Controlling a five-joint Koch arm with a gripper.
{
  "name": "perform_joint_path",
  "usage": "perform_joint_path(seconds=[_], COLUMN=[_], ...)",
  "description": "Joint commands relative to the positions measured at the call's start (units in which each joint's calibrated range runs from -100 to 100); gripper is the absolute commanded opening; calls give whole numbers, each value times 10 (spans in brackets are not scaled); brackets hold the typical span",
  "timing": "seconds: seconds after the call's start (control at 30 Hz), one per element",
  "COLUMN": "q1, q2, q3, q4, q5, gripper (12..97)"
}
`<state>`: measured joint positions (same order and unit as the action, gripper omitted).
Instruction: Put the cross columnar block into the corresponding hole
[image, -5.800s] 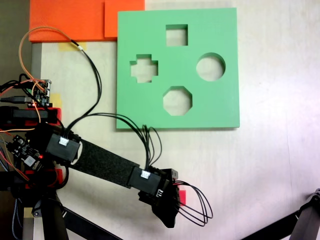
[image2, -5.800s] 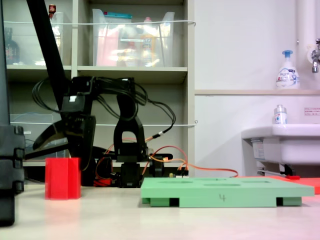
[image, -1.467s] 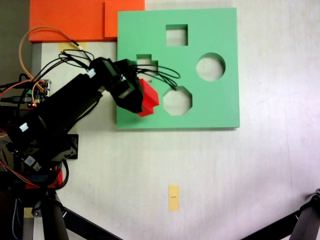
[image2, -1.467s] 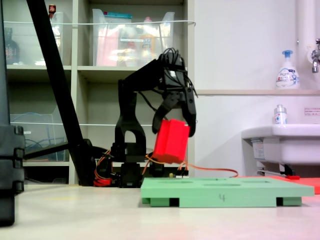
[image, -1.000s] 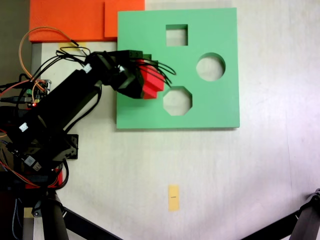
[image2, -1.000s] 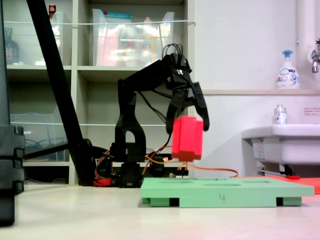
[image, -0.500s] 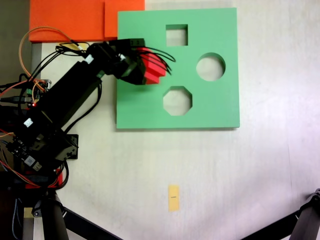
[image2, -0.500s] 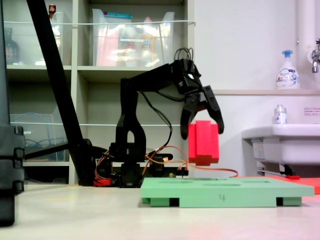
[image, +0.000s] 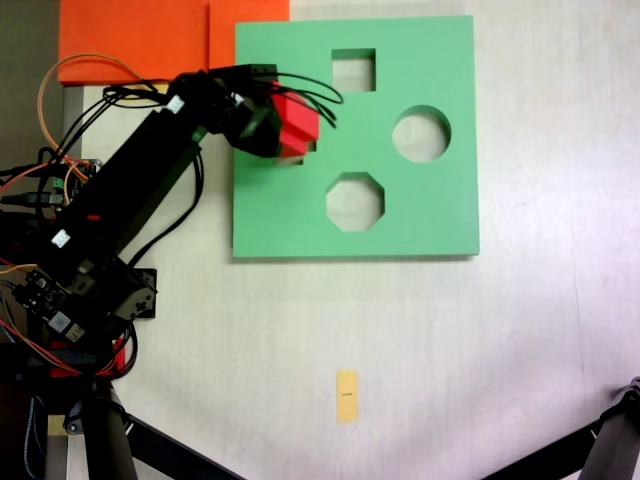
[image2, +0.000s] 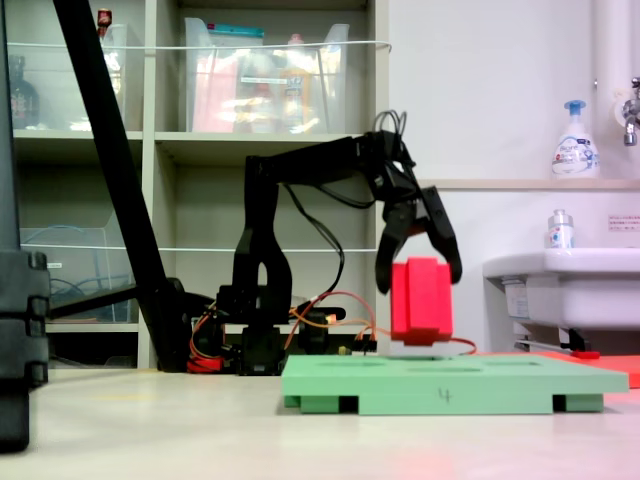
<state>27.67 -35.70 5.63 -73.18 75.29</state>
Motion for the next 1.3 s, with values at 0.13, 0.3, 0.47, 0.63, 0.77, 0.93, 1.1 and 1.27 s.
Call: perform_joint_path(seconds=[0.13, 0.3, 0.47, 0.63, 0.77, 0.93, 1.1, 1.27], q1=[6, 6, 6, 2, -7, -19, -25, -26], q2=[-9, -7, -2, 11, 15, 15, 22, 43], q3=[-6, -26, -28, -28, -26, -27, -25, -23], q4=[43, 47, 56, 65, 68, 68, 70, 82], q5=[17, 21, 21, 18, 0, -15, -29, -40], gripper=[483, 479, 479, 486, 487, 487, 487, 487])
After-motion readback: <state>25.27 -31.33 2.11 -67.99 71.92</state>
